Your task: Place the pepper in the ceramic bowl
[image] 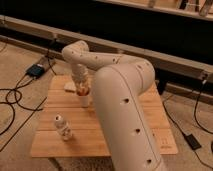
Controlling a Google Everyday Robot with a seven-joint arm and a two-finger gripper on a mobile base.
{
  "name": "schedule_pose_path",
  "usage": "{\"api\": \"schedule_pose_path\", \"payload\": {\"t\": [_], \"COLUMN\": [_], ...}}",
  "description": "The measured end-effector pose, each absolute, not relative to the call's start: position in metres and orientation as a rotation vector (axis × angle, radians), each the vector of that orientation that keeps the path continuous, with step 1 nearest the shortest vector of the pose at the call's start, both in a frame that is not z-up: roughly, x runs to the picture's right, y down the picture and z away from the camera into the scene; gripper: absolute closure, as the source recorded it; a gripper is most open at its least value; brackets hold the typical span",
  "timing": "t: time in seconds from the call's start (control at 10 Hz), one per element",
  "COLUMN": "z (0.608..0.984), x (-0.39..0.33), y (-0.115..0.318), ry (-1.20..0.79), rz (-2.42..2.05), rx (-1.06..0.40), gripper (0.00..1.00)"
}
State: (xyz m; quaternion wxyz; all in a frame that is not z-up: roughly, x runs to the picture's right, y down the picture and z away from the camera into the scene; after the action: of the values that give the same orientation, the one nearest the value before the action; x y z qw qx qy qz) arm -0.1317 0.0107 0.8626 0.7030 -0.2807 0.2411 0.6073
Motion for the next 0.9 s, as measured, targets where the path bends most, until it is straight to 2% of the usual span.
{"api": "schedule_pose_path", "payload": {"t": [0.1, 0.2, 0.3, 0.4, 0.5, 0.9], "z": [0.8628, 0.8627, 0.8628, 0.8633, 0.8632, 0.8614], "x": [-0.1316, -0.1313, -0.1317, -0.1289, -0.1293, -0.1268], "y": [0.0108, 0.0108, 0.011, 0.013, 0.0131, 0.0138], "ry": [0.538, 0.54, 0.539, 0.548, 0.545, 0.548], "rz": [1.35, 1.348, 1.348, 1.344, 1.345, 1.355], "rx": [-0.624, -0.624, -0.625, -0.621, -0.623, -0.622], "gripper": [0.6, 0.53, 0.45, 0.32, 0.29, 0.28]}}
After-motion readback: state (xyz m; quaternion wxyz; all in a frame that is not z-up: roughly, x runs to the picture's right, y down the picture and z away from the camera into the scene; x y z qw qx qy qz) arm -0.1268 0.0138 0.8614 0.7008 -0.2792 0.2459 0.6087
